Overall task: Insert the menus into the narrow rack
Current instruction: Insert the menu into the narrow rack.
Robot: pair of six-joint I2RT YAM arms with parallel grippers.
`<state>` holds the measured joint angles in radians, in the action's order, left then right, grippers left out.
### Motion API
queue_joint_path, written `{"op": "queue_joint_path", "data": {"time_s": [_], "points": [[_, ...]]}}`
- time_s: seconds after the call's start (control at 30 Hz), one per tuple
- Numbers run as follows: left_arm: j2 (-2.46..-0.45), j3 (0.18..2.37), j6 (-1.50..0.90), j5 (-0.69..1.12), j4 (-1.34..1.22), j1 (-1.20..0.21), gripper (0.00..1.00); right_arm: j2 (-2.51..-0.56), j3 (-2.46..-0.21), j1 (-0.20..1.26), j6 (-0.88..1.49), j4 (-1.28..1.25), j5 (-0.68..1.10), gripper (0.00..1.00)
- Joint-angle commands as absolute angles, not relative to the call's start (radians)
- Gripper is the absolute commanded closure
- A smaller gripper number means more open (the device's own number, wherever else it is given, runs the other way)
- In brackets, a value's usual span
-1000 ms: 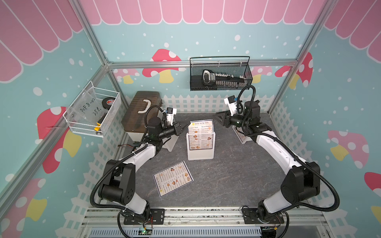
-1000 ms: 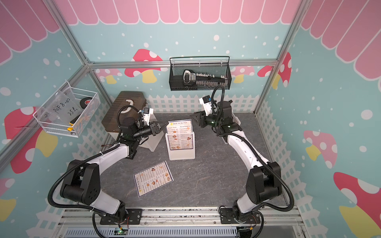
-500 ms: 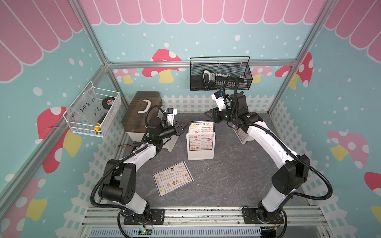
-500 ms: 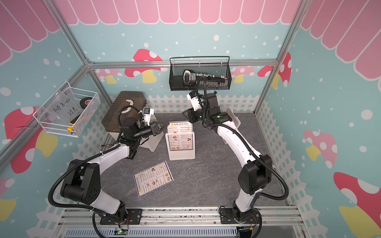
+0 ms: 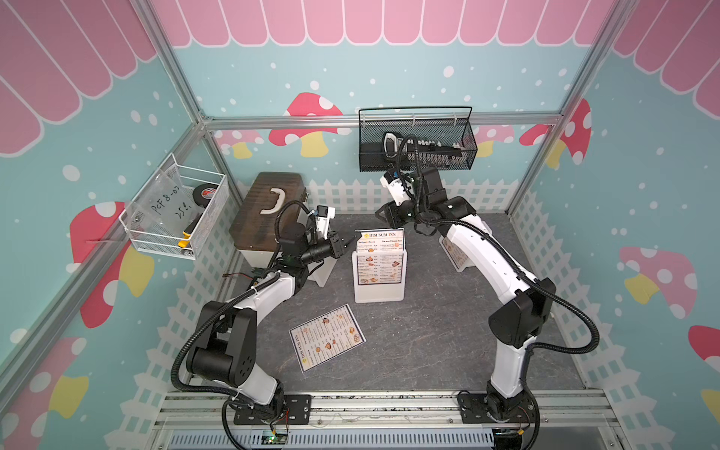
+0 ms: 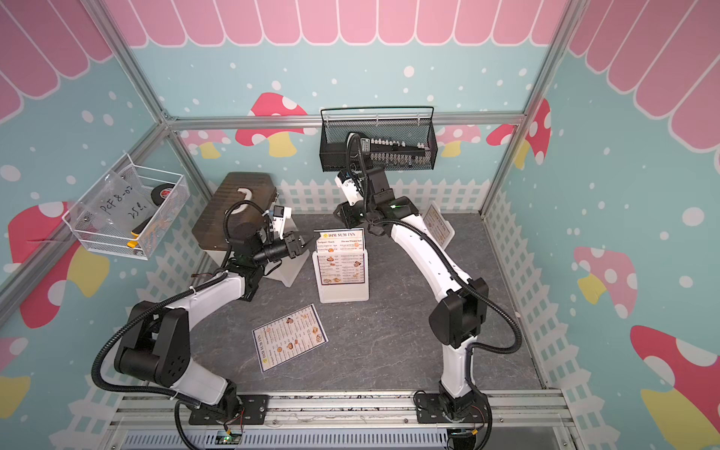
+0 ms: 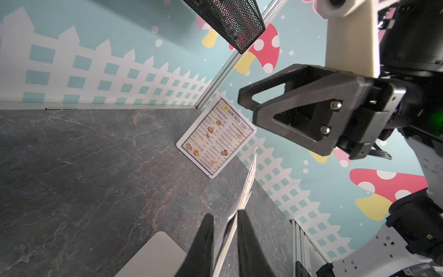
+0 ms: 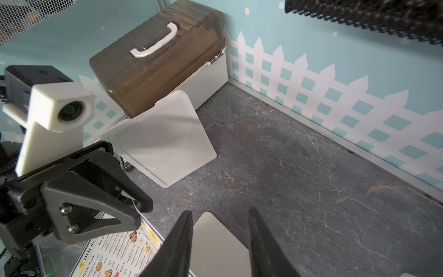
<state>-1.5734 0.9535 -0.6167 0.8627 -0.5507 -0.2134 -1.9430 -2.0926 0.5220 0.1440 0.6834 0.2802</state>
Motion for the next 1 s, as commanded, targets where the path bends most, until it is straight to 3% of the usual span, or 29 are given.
{"op": "queue_joint_path", "data": {"time_s": [0.0,0.97], "points": [[-1.571,0.94,-0.603,0.852,-0.552,-0.219,0.82,-1.985,-2.153,0.544,0.083,0.792,0.231,0.6],[-1.543,0.878,-0.618,0.827,-0.582,-0.218,0.82,-1.977,-2.074,0.587,0.06,0.797,0.241,0.6]]}}
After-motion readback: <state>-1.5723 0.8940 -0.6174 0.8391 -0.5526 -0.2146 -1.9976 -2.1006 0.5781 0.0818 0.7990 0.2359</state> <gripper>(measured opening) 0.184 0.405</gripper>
